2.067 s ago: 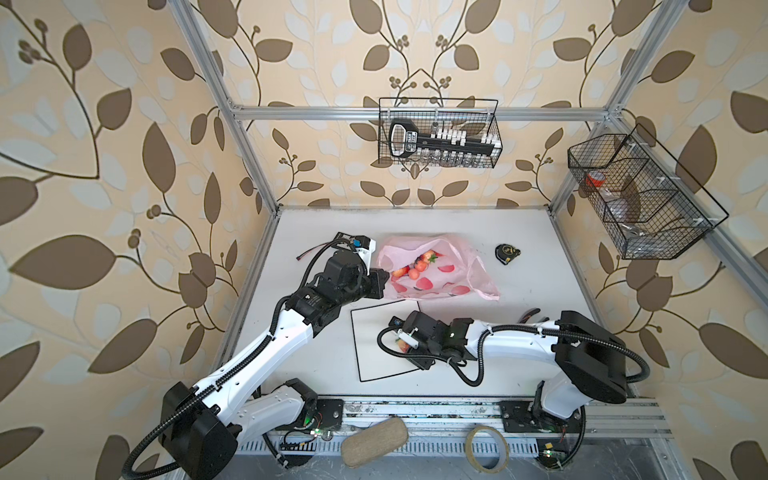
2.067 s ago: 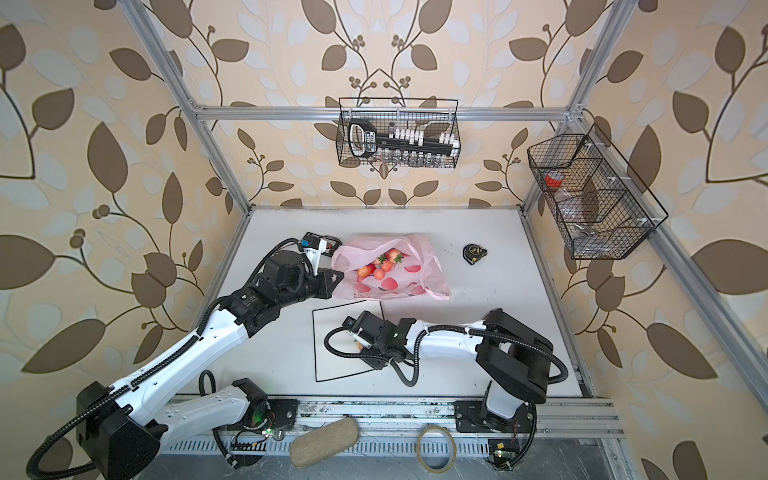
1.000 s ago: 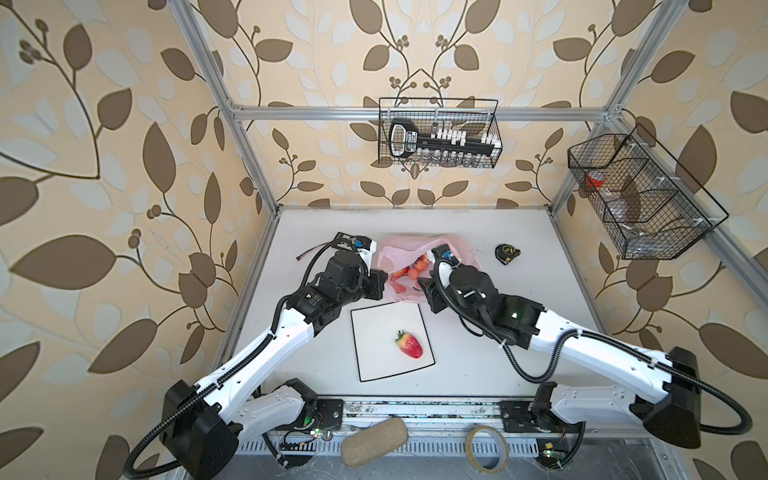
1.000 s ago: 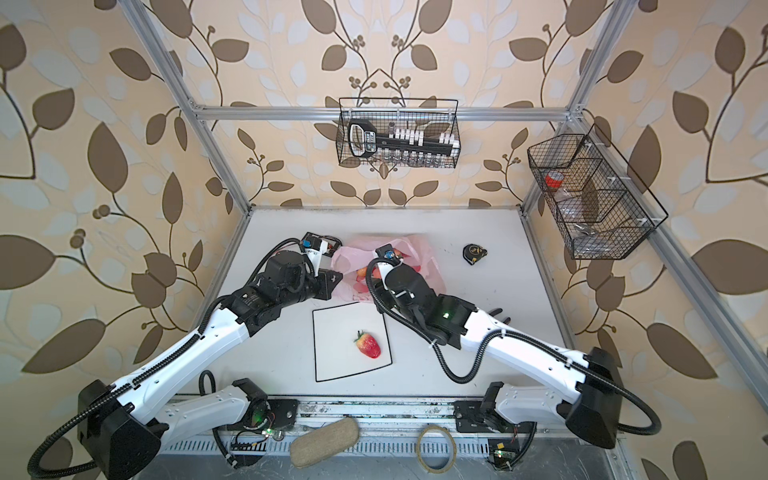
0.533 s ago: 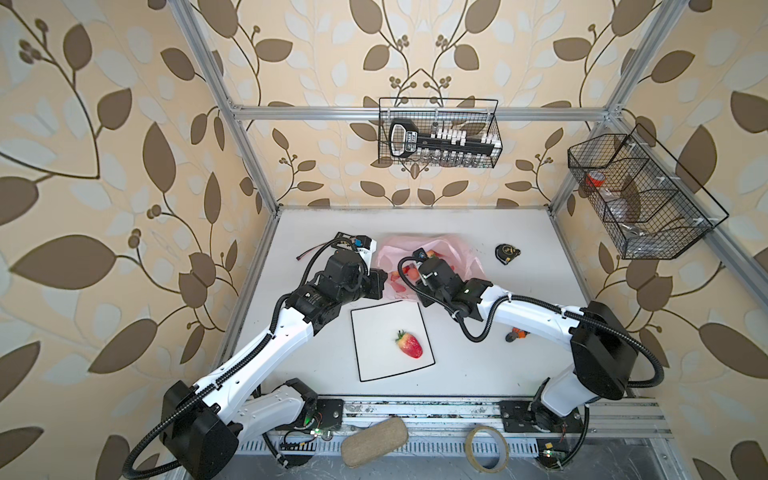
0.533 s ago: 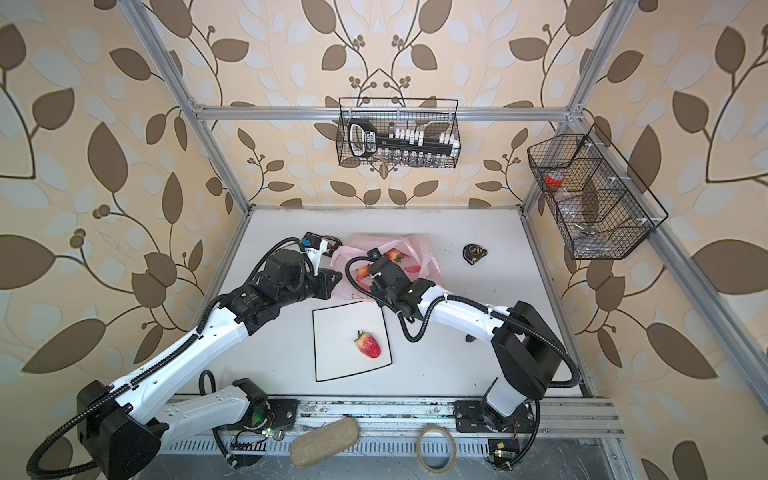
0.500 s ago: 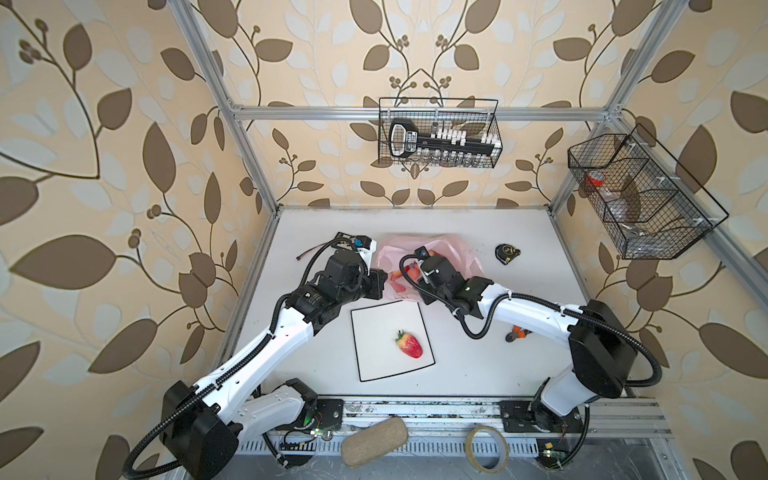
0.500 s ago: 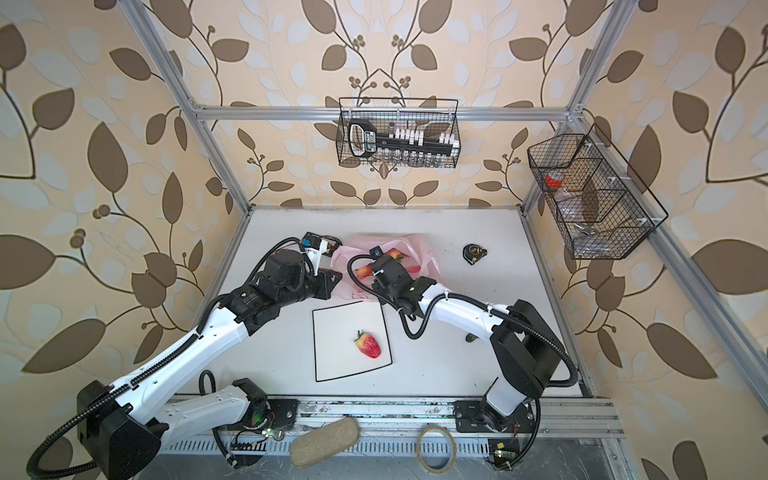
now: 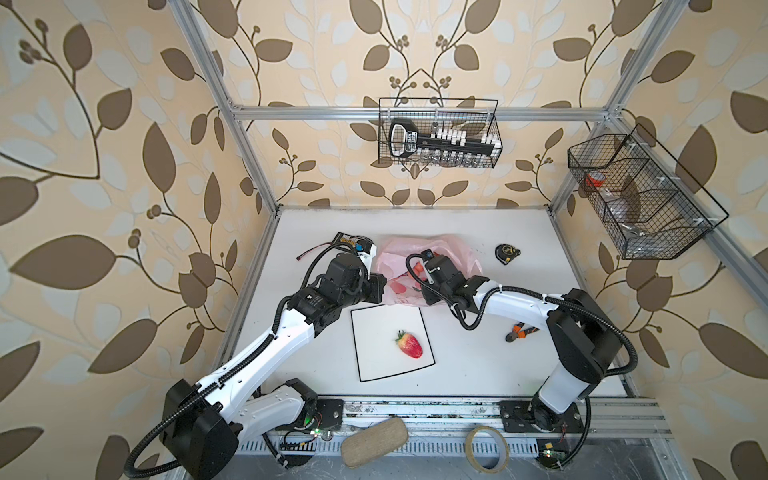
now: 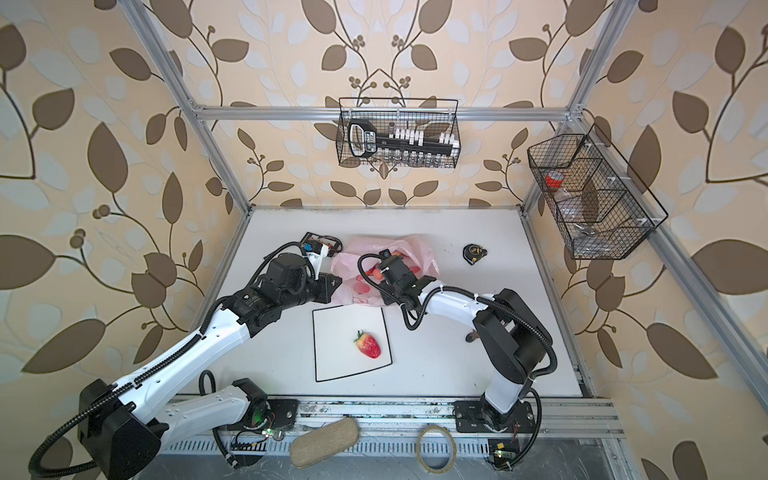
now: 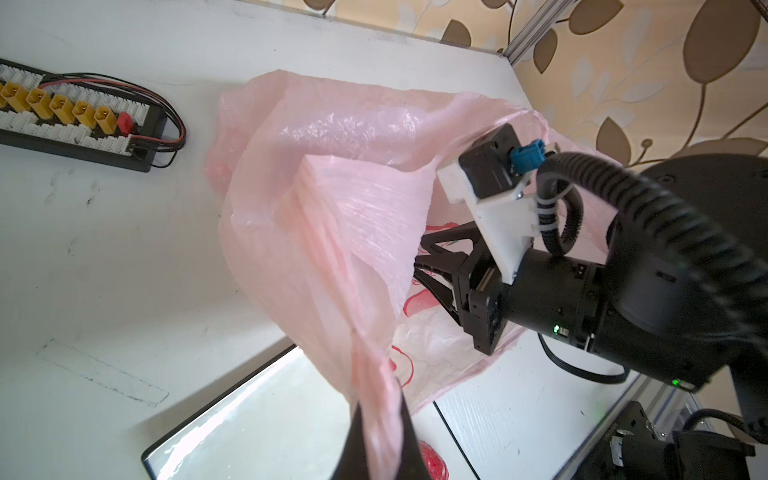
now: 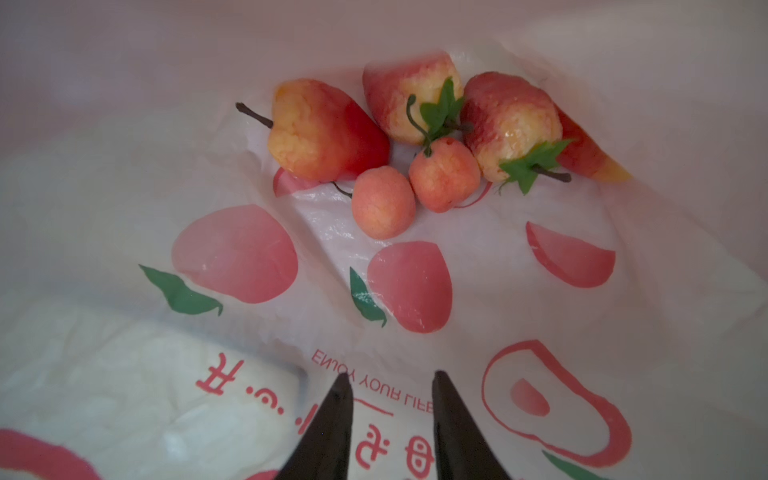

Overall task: Take the fake fruits out of the plastic bag
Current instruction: 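Move the right gripper back over the bag opening, then lower the right gripper into the bag and grasp a small fake apple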

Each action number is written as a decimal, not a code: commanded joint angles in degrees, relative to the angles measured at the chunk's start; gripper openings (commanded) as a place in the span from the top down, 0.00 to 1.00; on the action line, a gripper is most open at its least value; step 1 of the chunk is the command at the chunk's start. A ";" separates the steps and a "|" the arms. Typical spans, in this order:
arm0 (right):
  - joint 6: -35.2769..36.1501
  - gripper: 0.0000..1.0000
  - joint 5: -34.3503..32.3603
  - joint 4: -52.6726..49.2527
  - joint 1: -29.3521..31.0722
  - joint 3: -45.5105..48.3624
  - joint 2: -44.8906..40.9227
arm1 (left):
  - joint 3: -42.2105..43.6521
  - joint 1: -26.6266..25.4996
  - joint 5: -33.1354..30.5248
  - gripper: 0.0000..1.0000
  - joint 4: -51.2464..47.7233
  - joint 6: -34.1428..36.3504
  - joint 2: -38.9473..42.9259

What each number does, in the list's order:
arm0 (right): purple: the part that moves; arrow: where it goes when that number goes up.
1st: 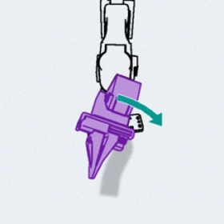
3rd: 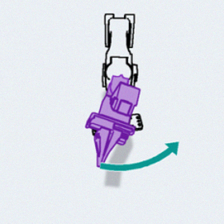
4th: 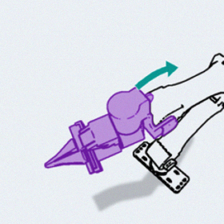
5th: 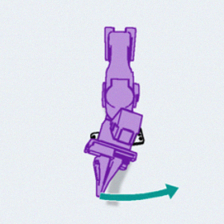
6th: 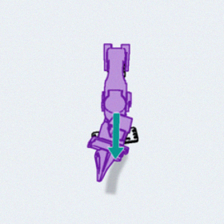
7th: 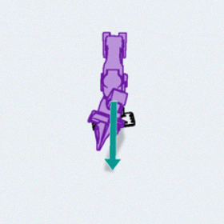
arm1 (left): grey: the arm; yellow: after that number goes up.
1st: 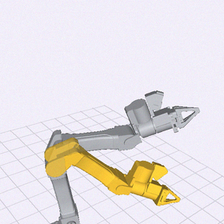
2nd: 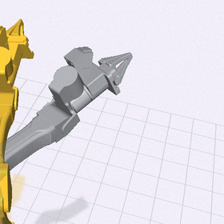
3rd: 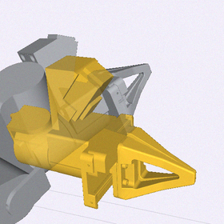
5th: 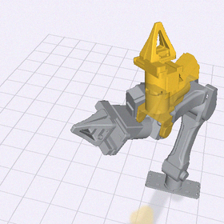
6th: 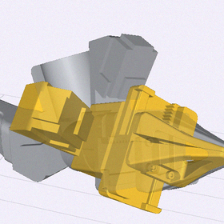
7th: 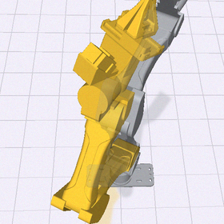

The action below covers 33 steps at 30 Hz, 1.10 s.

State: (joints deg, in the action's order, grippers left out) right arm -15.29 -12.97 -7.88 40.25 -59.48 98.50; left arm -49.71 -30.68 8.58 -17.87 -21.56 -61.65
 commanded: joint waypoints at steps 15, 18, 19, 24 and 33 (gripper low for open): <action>-19.24 0.50 -0.83 2.44 -2.15 -11.92 10.33 | 0.46 0.27 5.10 1.00 1.91 1.52 -0.58; -20.32 0.50 -0.71 3.07 -2.43 -13.61 12.73 | 0.40 0.27 5.44 1.00 1.82 1.69 -0.58; -20.92 0.50 -0.48 3.22 -2.57 -14.19 13.46 | 0.36 0.27 5.49 1.00 1.83 1.73 -0.58; -22.85 0.50 0.29 4.23 -2.81 -17.13 16.81 | 0.15 0.31 6.08 1.00 1.87 1.73 -0.75; -23.51 0.50 -0.52 3.92 -3.17 -20.22 22.20 | 0.01 0.27 6.45 1.00 1.81 1.80 -0.67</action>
State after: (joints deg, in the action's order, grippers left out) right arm -37.60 -13.04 -4.16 37.47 -77.73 118.80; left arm -49.52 -30.68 13.56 -17.67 -21.15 -62.57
